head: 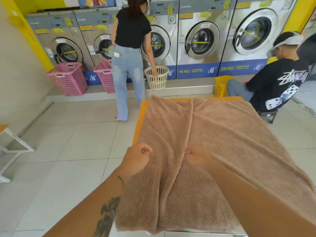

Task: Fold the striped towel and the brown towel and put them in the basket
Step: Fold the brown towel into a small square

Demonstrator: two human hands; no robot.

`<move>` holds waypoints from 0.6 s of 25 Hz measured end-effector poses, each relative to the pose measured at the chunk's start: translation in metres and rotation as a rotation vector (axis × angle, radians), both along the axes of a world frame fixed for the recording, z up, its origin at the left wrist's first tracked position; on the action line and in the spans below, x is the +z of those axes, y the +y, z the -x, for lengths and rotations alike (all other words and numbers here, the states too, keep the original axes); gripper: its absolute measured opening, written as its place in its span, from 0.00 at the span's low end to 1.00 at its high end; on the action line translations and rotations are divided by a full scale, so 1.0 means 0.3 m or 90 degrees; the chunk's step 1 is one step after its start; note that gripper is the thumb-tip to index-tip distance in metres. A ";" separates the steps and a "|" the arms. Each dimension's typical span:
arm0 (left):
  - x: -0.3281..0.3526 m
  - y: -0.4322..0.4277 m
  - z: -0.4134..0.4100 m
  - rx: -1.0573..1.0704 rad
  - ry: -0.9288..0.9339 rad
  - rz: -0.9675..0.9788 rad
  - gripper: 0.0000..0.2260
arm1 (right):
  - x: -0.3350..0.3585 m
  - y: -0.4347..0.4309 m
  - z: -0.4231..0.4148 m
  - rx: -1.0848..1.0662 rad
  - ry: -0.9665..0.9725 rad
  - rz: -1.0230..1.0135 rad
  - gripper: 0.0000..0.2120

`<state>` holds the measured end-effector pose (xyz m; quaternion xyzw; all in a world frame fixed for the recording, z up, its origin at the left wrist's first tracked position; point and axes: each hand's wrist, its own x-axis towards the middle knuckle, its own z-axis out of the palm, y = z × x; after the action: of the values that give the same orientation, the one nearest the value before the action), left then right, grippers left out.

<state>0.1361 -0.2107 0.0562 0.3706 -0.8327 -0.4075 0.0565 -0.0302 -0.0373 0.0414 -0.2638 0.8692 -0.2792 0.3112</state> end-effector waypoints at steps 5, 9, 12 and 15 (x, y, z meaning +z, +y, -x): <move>-0.021 -0.160 0.116 -0.040 0.001 0.000 0.10 | -0.047 -0.192 0.043 -0.052 -0.064 -0.003 0.20; -0.120 -0.279 0.201 -0.038 -0.067 0.065 0.07 | -0.121 -0.347 0.010 -0.062 0.008 -0.023 0.16; -0.206 -0.358 0.240 -0.047 -0.153 0.081 0.13 | -0.165 -0.420 -0.042 -0.081 0.106 -0.131 0.24; -0.294 -0.440 0.270 -0.113 -0.188 0.131 0.18 | -0.192 -0.515 -0.067 -0.152 0.123 -0.177 0.21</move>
<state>0.0551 -0.3427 -0.0319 0.3435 -0.8987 -0.2648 -0.0652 -0.0101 -0.1918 -0.0162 -0.1392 0.9503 -0.1651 0.2242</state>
